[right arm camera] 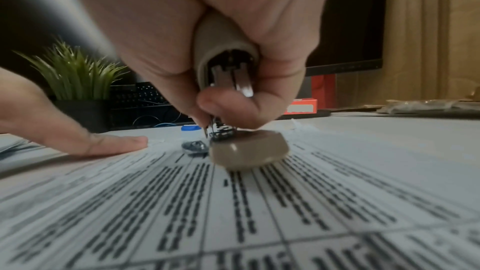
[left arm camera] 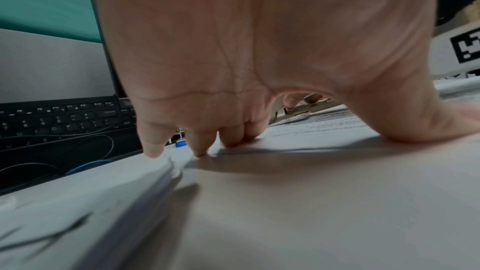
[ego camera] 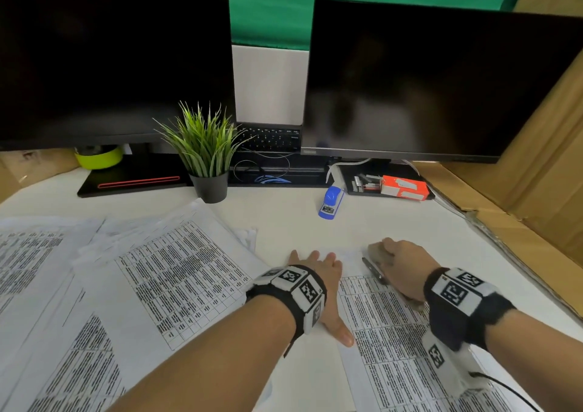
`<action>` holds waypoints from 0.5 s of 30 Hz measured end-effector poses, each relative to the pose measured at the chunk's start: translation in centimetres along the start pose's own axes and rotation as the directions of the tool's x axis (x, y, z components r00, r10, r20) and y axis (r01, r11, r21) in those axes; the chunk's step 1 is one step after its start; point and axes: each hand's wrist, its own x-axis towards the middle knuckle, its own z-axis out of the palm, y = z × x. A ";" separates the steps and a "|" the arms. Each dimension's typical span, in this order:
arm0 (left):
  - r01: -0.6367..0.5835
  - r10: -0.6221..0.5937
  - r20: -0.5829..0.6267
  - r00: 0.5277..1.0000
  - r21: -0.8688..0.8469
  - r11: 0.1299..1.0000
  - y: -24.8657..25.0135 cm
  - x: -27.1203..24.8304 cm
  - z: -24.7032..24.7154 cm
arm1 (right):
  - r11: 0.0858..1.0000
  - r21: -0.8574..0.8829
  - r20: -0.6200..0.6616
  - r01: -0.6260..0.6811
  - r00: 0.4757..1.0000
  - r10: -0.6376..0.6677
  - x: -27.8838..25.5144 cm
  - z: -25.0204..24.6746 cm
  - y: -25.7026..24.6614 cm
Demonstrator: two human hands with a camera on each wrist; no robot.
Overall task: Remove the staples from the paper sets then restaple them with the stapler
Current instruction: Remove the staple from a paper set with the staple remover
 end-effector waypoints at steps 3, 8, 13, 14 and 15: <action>-0.003 0.003 -0.002 1.000 0.009 1.000 0.0 0.0 0.0 | 0.999 0.014 -0.002 -0.029 1.000 0.029 0.3 0.4 -0.8; -0.013 0.013 0.004 1.000 0.012 1.000 -0.2 -0.2 0.0 | 0.997 0.016 -0.025 -0.069 0.997 0.069 2.2 0.1 -2.4; -0.010 0.010 -0.017 1.000 0.009 1.000 0.0 -0.2 0.0 | 0.981 0.163 -0.095 -0.104 0.988 0.121 4.1 -0.6 -2.1; -0.007 0.007 -0.013 1.000 0.005 1.000 0.0 -0.2 0.0 | 0.973 0.207 -0.107 -0.100 0.987 0.124 4.0 -0.7 -1.8; -0.005 0.005 -0.009 1.000 0.002 1.000 0.0 -0.1 0.0 | 0.968 0.237 -0.102 -0.083 0.989 0.110 3.5 -1.0 -1.5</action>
